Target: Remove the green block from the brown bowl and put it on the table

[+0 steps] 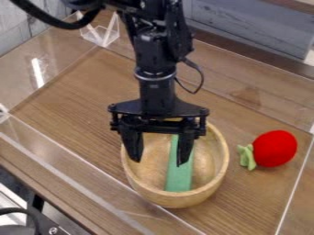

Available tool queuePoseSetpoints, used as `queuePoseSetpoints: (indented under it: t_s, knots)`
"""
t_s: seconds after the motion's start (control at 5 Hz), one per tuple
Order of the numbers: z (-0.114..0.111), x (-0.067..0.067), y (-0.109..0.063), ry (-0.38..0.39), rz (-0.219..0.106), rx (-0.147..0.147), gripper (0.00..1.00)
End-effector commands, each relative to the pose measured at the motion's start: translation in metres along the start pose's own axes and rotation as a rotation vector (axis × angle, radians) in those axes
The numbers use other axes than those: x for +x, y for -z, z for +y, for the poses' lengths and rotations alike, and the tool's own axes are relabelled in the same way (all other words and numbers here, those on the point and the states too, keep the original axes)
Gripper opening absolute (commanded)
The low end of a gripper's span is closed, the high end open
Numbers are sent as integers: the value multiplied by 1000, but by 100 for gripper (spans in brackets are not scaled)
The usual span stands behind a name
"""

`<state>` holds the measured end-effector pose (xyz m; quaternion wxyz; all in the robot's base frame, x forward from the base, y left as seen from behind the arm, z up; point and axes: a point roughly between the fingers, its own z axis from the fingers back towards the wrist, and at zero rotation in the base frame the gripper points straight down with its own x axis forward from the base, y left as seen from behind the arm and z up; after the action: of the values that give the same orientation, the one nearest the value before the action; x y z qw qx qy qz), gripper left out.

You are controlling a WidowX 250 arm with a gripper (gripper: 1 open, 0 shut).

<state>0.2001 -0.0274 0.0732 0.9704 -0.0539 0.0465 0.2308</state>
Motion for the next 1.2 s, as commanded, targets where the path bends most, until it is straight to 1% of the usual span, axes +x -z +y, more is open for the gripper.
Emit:
queuePoseSetpoints:
  t_s: [0.0,0.2,0.4,0.8,1.0]
  knots:
    - [-3,4,1,-17,-54,-28,100]
    - [-3,6,10,-34,-68,-24,100]
    - [-4,10,9,-42,-95,-21,100]
    - [-7,15,5,-56,-125,-12,100]
    - [-11,18,9,-15,-130,-6,100]
